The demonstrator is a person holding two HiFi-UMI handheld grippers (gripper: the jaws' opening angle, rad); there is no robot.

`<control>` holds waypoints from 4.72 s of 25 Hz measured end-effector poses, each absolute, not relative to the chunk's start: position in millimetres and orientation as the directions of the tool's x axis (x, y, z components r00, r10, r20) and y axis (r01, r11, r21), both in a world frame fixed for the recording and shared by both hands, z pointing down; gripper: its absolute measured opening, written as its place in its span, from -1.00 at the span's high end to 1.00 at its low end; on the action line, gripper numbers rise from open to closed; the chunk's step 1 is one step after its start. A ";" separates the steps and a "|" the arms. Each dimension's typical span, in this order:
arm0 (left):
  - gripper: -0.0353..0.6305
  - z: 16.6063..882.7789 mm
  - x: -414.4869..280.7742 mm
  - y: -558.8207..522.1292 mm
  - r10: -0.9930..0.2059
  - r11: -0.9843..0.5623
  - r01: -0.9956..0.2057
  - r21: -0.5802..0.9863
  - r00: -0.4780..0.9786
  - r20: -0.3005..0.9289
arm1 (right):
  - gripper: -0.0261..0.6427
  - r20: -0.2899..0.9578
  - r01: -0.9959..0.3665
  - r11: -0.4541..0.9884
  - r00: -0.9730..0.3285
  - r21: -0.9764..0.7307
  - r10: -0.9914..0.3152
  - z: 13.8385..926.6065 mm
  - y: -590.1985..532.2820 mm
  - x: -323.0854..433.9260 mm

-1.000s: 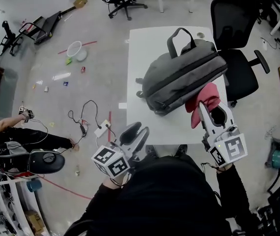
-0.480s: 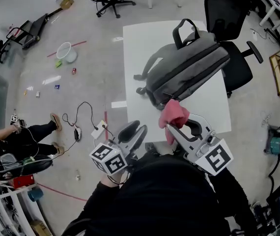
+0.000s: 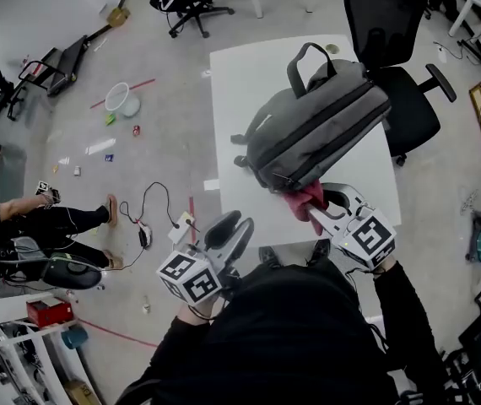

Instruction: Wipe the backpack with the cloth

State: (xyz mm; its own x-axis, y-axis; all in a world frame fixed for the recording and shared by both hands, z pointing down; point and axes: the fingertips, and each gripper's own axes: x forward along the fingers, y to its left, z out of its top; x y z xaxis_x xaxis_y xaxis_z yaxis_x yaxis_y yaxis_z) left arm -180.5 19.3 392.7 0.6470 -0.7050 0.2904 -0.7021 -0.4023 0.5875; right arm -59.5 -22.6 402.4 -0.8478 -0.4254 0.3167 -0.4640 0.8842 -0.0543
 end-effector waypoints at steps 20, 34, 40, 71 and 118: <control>0.40 380.2 -132.6 11.1 -0.764 -0.317 -0.830 0.460 0.511 0.395 | 0.65 0.146 -0.880 0.415 -0.453 -0.230 -0.880 391.9 -182.3 154.8; 0.40 389.7 -148.6 11.3 -0.756 -0.352 -0.766 0.538 0.571 0.318 | 0.65 0.269 -0.531 0.828 -0.836 -0.179 -0.478 424.9 -49.1 -68.9; 0.40 367.3 -160.2 15.3 -0.774 -0.435 -0.794 0.425 0.571 0.274 | 0.65 0.371 -0.406 0.887 -0.876 -0.221 -0.309 461.2 5.0 -120.8; 0.17 323.1 -90.5 -28.5 -0.861 -0.422 -0.897 0.130 0.441 0.254 | 0.66 0.313 -0.821 0.530 -0.571 -0.213 -0.759 433.6 -181.4 129.5; 0.17 332.9 -81.8 -39.3 -0.881 -0.223 -0.956 0.191 0.282 0.379 | 0.68 0.365 -0.808 0.530 -0.589 -0.258 -0.721 539.9 -220.8 146.2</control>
